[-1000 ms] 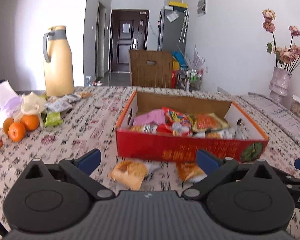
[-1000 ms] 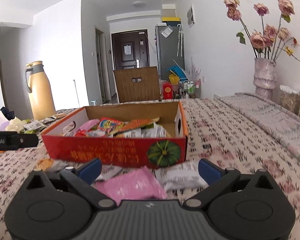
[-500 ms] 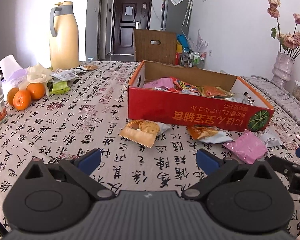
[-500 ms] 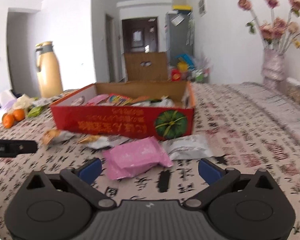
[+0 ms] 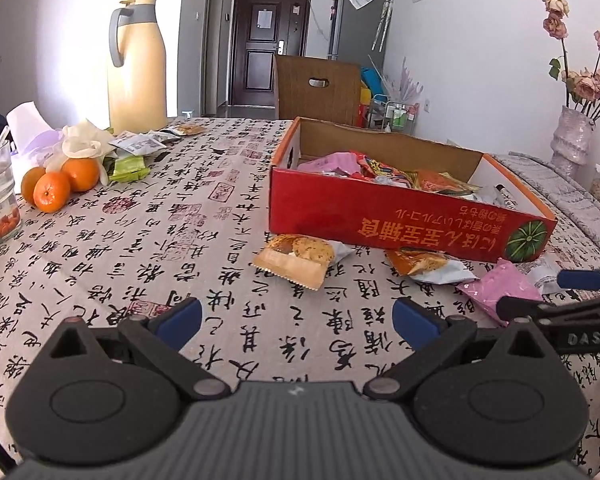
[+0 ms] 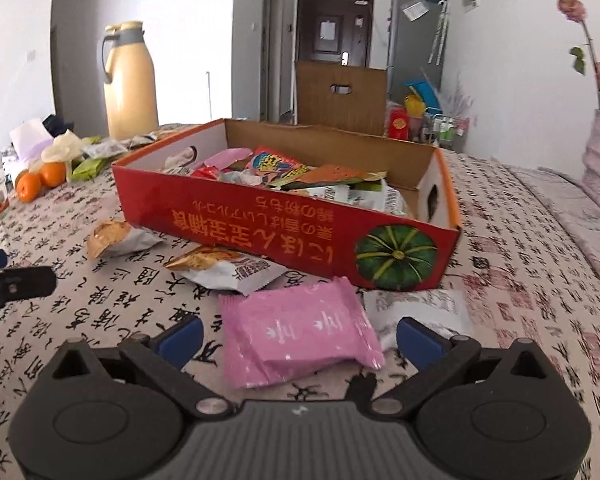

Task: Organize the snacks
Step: 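Grasp the pink square packet with the right gripper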

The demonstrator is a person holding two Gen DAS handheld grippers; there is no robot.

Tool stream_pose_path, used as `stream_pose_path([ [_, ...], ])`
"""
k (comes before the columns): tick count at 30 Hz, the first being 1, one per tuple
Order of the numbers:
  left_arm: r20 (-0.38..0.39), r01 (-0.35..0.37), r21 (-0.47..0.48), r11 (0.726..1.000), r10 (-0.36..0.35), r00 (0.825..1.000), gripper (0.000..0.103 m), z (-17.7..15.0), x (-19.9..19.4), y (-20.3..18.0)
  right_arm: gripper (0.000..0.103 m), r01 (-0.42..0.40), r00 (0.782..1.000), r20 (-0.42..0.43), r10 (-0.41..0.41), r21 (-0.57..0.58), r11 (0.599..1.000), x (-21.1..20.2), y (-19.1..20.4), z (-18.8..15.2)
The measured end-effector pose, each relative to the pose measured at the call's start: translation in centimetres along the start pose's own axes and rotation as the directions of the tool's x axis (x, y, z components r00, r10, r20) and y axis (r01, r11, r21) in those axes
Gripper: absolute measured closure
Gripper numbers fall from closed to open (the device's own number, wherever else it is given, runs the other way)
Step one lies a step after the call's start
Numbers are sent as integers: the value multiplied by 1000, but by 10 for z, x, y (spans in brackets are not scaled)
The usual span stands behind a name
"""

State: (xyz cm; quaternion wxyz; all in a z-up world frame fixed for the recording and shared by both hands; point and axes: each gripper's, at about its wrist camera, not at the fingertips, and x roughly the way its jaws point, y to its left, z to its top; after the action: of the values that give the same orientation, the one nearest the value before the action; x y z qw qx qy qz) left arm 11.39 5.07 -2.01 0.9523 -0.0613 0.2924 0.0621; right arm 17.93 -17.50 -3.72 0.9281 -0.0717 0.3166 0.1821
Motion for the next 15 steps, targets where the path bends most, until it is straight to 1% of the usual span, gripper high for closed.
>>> stream_pose_path([
  [7, -4, -1, -4, 1000, 1, 1000, 0, 0, 0, 2, 2, -16, 999, -38, 14, -45, 999, 24, 6, 8],
  [11, -5, -2, -5, 1000, 2, 1000, 0, 0, 1, 2, 7, -22, 997, -75, 18, -54, 998, 35, 7, 4],
  [15, -10, -2, -5, 1000, 2, 1000, 0, -1, 2, 2, 16, -57, 995, -79, 55, -24, 998, 34, 3, 3],
])
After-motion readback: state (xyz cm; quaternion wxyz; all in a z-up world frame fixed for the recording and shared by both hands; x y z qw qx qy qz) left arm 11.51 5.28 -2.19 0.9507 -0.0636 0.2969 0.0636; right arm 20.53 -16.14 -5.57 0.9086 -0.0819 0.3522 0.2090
